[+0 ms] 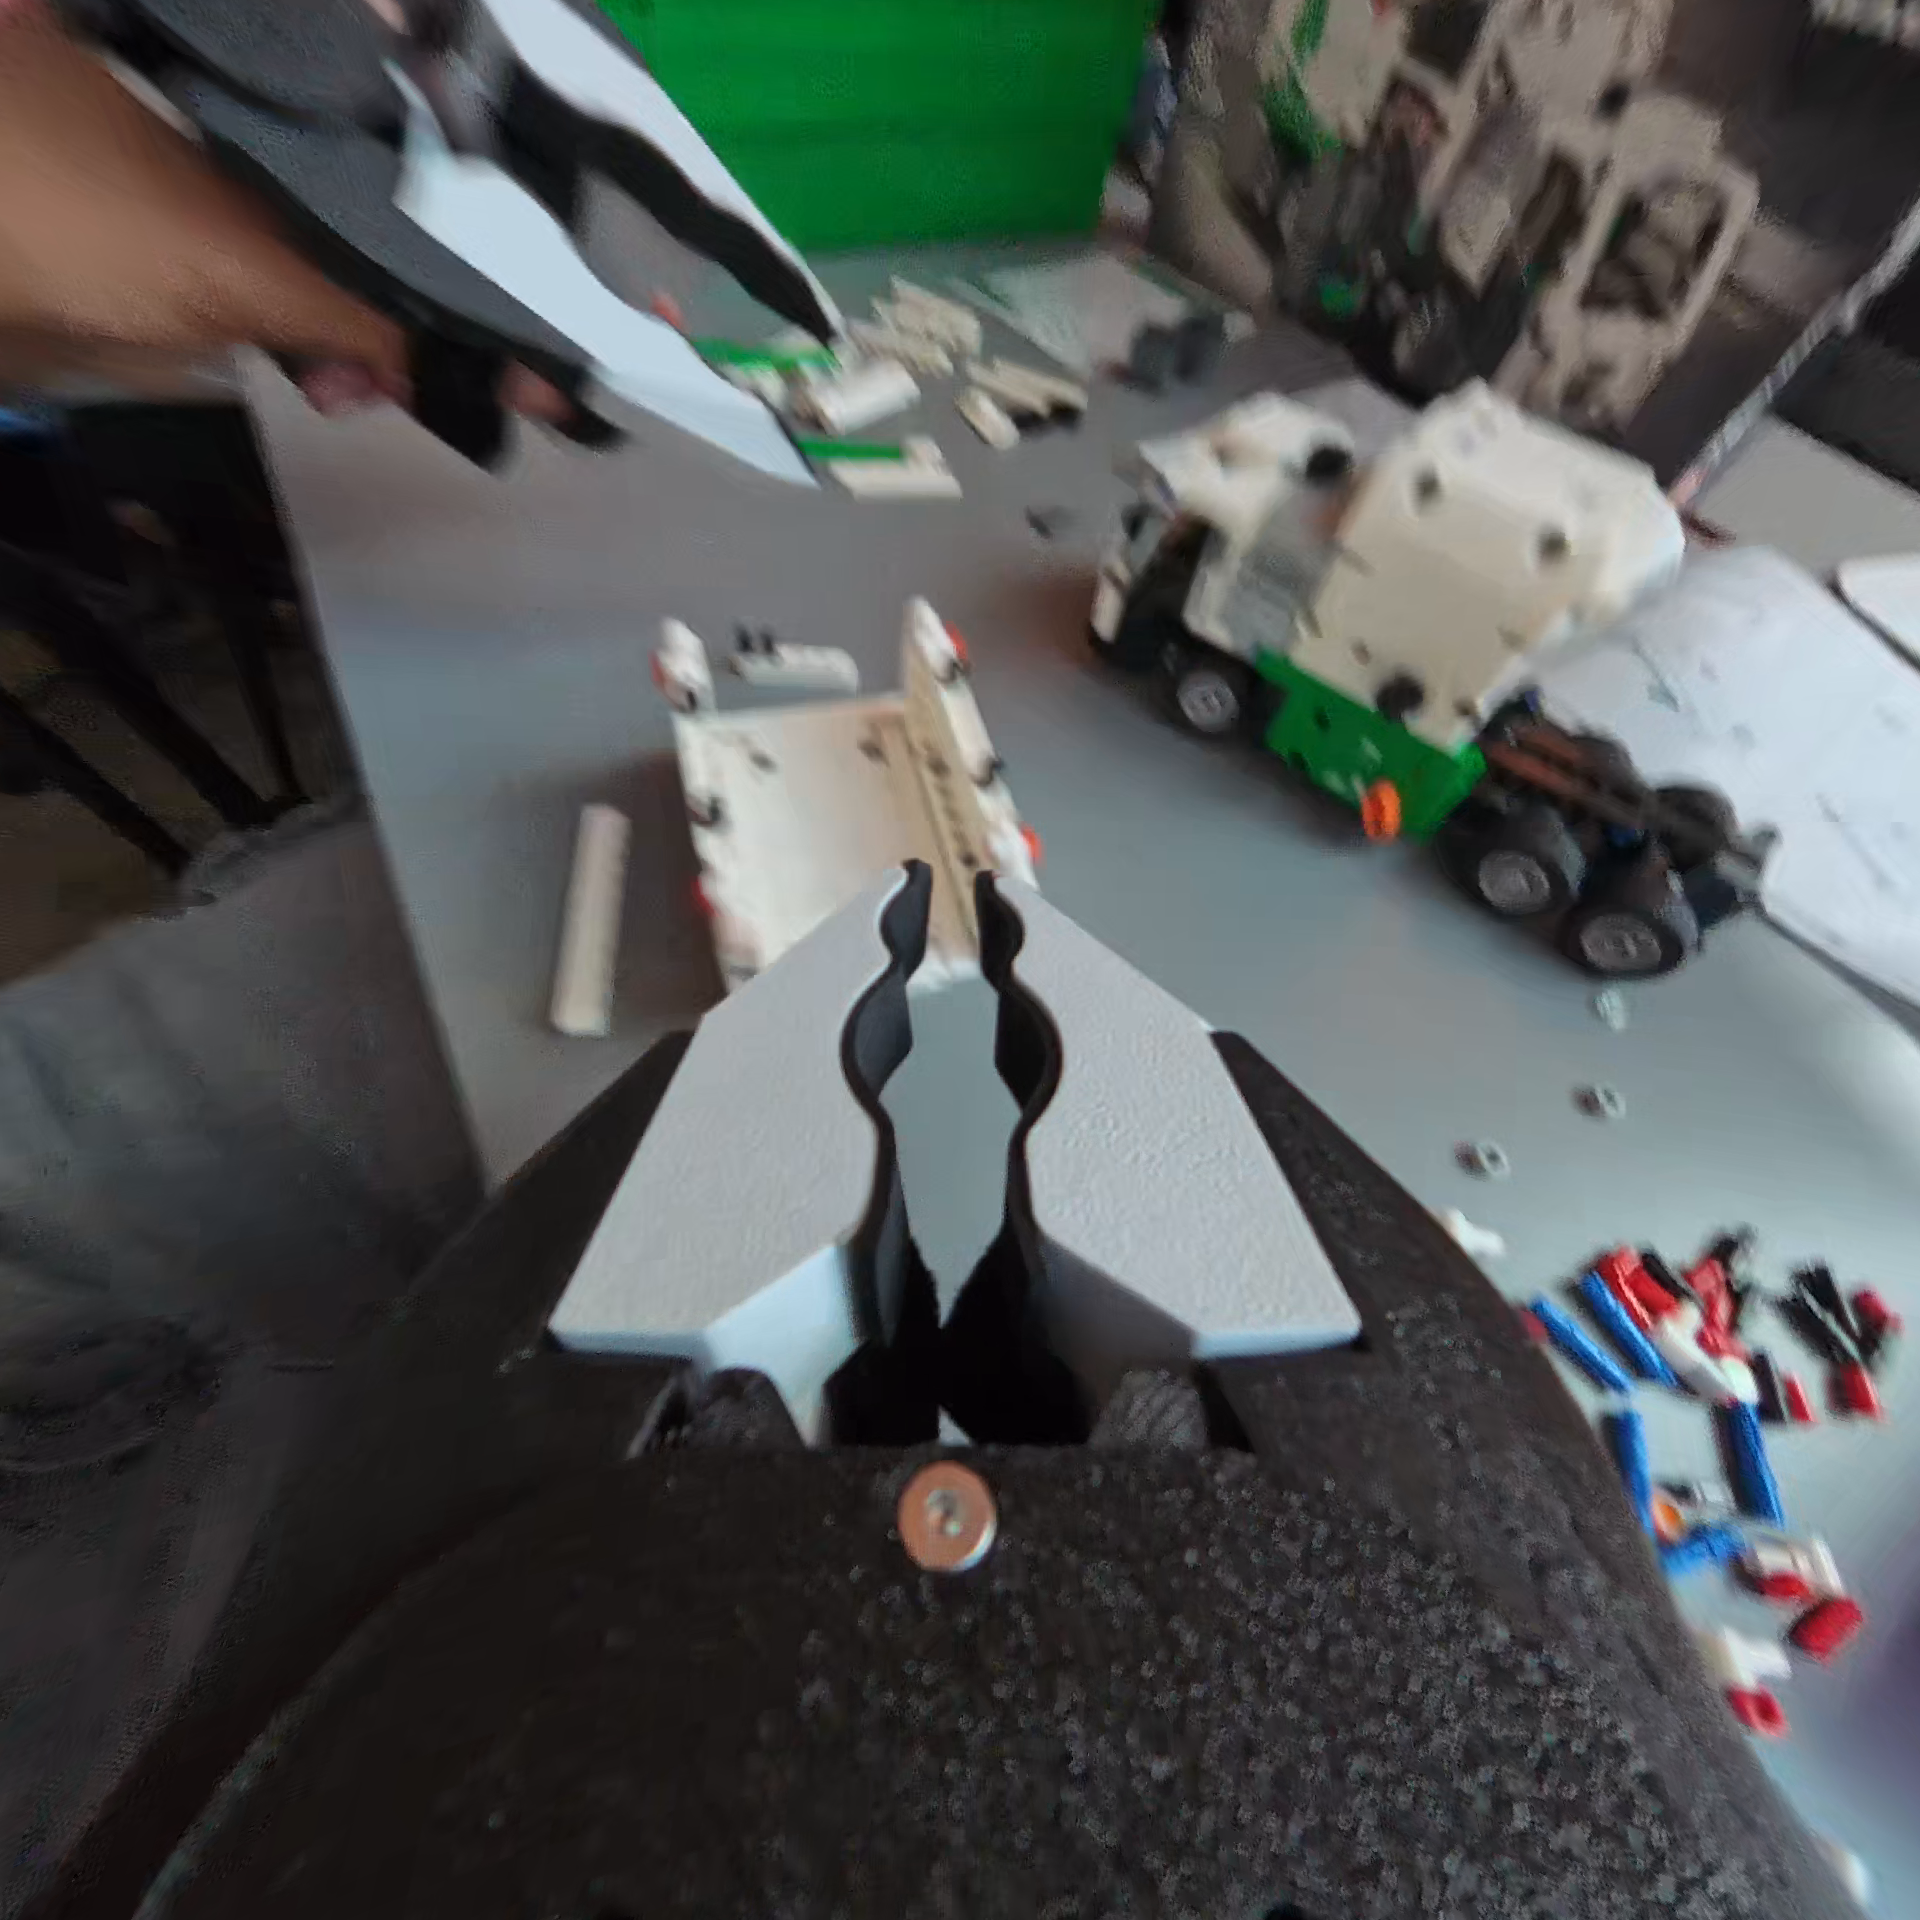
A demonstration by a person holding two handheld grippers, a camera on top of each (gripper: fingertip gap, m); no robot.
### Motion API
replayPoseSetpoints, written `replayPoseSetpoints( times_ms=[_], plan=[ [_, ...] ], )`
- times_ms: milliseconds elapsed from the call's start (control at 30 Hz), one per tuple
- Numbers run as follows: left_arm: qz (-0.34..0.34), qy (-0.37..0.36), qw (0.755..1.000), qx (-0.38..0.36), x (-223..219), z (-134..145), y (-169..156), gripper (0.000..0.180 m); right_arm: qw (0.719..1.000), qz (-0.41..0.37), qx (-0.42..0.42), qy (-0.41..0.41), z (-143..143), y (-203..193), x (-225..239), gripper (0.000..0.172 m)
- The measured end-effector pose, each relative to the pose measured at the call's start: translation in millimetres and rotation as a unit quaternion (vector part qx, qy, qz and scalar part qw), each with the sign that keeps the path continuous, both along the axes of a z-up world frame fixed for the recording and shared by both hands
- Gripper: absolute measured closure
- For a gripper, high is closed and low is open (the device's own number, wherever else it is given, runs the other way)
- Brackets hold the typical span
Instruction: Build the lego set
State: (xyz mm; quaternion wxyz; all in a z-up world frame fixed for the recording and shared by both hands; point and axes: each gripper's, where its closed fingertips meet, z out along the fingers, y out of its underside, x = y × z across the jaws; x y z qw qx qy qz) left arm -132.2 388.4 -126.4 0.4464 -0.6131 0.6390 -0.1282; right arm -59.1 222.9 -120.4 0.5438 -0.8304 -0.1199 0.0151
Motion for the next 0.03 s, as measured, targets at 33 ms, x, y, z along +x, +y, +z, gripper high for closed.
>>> replayPoseSetpoints(
  times_ms=[33],
  plan=[
    [0.04,0.005,0.999,0.03,-5.6,4.3,9.4,0.147,0.999,0.036,0.028,-0.007,26.1,-0.5,-31.7,0.172]
  ],
)
